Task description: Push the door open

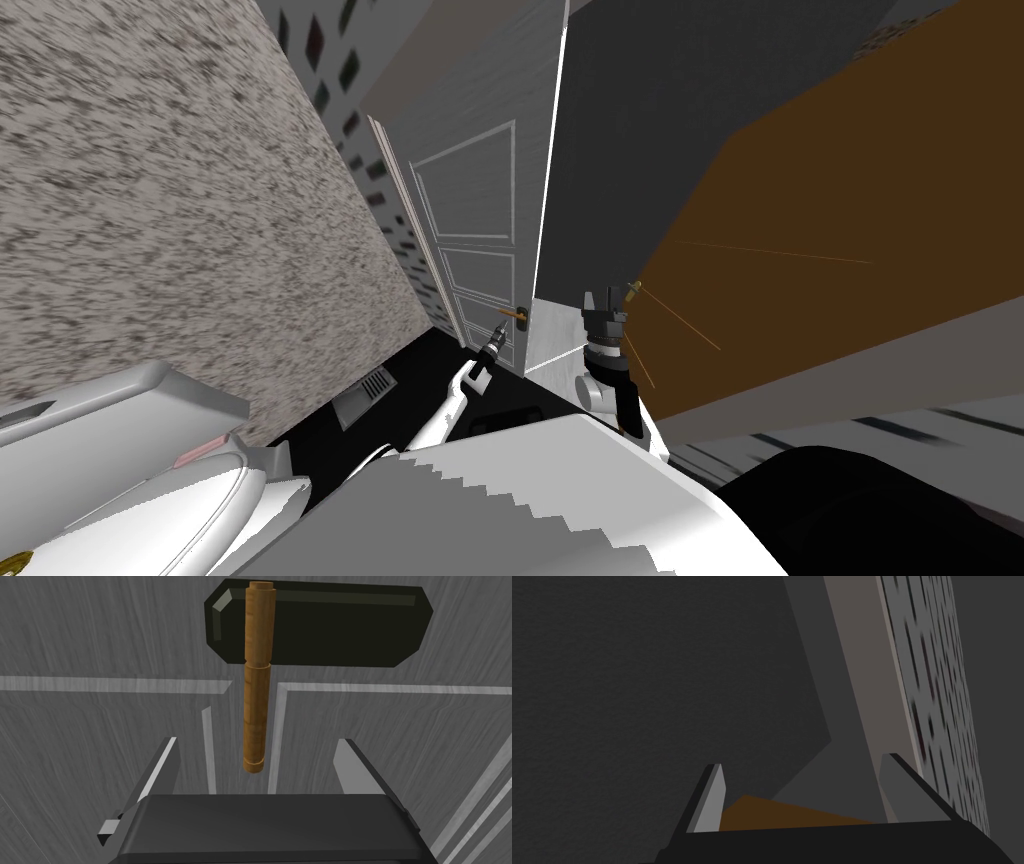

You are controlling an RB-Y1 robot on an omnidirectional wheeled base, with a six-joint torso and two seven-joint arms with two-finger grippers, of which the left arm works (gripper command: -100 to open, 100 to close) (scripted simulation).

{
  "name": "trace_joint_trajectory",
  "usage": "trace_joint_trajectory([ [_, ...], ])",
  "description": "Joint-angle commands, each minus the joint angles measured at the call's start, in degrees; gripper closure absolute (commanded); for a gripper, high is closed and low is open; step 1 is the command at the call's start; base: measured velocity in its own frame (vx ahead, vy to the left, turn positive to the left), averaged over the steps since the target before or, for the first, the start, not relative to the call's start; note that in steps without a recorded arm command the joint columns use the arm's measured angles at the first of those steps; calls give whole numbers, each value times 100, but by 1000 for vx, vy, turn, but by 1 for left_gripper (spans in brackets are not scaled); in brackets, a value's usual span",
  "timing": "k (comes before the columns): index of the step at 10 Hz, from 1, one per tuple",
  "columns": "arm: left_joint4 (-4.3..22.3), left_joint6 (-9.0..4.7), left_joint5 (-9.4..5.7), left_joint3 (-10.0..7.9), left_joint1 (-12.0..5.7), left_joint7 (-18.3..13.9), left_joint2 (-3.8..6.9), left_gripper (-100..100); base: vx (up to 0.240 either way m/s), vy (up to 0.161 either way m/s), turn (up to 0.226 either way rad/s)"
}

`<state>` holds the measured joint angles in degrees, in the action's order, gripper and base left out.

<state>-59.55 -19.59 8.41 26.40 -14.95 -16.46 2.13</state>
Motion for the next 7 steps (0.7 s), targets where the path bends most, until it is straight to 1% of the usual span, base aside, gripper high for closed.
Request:
trace_joint_trajectory([
  [1, 0, 0, 0, 0, 0, 0, 0, -100, -9, -7, -1],
  [2, 0, 0, 0, 0, 0, 0, 0, -100, -13, -12, 2],
  [3, -30, 2, -2, 25, 11, -30, 65, -100, -16, -14, 20],
  [7, -32, 2, -2, 26, 11, -31, 50, -100, 11, 9, 0],
])
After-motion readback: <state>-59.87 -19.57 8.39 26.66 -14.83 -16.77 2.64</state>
